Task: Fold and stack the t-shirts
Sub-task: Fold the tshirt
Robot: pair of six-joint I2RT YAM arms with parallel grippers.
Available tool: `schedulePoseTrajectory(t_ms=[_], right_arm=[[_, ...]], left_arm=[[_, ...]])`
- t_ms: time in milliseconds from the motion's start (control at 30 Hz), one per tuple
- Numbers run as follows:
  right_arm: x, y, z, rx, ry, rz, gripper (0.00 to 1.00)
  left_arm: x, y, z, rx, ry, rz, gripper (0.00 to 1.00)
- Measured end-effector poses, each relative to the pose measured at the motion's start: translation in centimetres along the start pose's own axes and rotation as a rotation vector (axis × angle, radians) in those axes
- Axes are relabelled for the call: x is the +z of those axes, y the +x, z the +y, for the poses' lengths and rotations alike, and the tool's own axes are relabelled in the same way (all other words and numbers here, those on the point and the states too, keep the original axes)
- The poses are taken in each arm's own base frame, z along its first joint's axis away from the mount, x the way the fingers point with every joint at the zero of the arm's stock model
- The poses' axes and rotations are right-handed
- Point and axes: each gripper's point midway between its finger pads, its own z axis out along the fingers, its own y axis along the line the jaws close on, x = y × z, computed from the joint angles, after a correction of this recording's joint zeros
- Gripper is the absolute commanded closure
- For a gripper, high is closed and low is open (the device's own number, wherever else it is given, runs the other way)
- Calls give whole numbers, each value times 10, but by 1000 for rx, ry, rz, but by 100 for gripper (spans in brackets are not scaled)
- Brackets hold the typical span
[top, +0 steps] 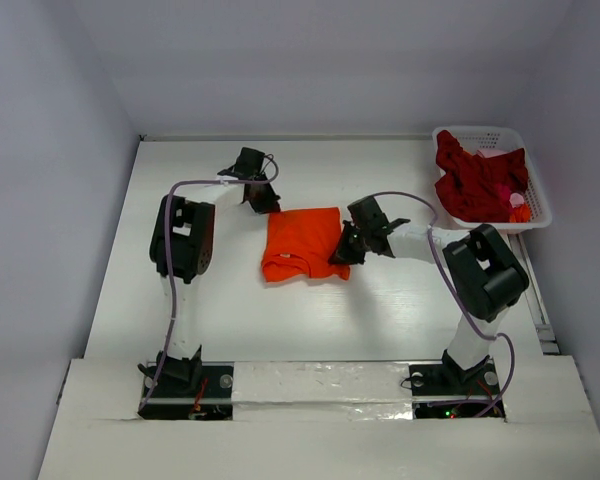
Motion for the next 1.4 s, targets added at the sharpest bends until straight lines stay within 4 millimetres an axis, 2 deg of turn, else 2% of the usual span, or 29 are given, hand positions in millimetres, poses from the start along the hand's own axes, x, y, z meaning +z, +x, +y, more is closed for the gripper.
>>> schedulePoseTrajectory(t_ms=[233, 433, 533, 567, 633, 733, 767, 867, 900, 933, 1000, 1167, 1300, 1400], right_arm=[[1, -3, -1, 8, 0, 0, 100], [1, -7, -2, 5, 0, -3, 100], [1, -8, -2, -2, 0, -6, 86], [1, -8, -2, -5, -1, -6, 74], [-1, -10, 1, -12, -12, -11, 59], [-8, -16, 6, -25, -21, -38, 12], [-11, -19, 9, -34, -29, -51, 0], [-19, -27, 8, -64, -9, -87, 0], [-20, -28, 4, -66, 5, -90, 0], [-21, -28, 2, -71, 14, -88, 0], [-23, -28, -1, -85, 26, -85, 0], [-30, -27, -1, -143, 36, -68, 0], [-48, -32, 5, -205, 30, -79, 0], [-67, -43, 19, -245, 3, -122, 5]], left_arm=[[-2, -22, 21, -21, -43, -49, 100], [-2, -27, 26, -26, -53, -65, 100], [-2, -28, 27, -24, -59, -71, 100], [-2, -29, 27, -24, -60, -72, 100], [-3, -30, 27, -22, -65, -78, 100], [-4, -31, 29, -15, -78, -88, 97], [-5, -32, 31, -13, -88, -90, 95], [-9, -32, 36, -4, -121, -94, 74], [-11, -34, 36, -1, -124, -98, 74], [-12, -36, 36, 2, -130, -101, 67], [-17, -40, 35, 12, -143, -111, 61], [-42, -54, 24, 18, -141, -161, 63], [-77, -70, 6, 24, -103, -233, 65], [-105, -75, -11, 34, -56, -283, 76]])
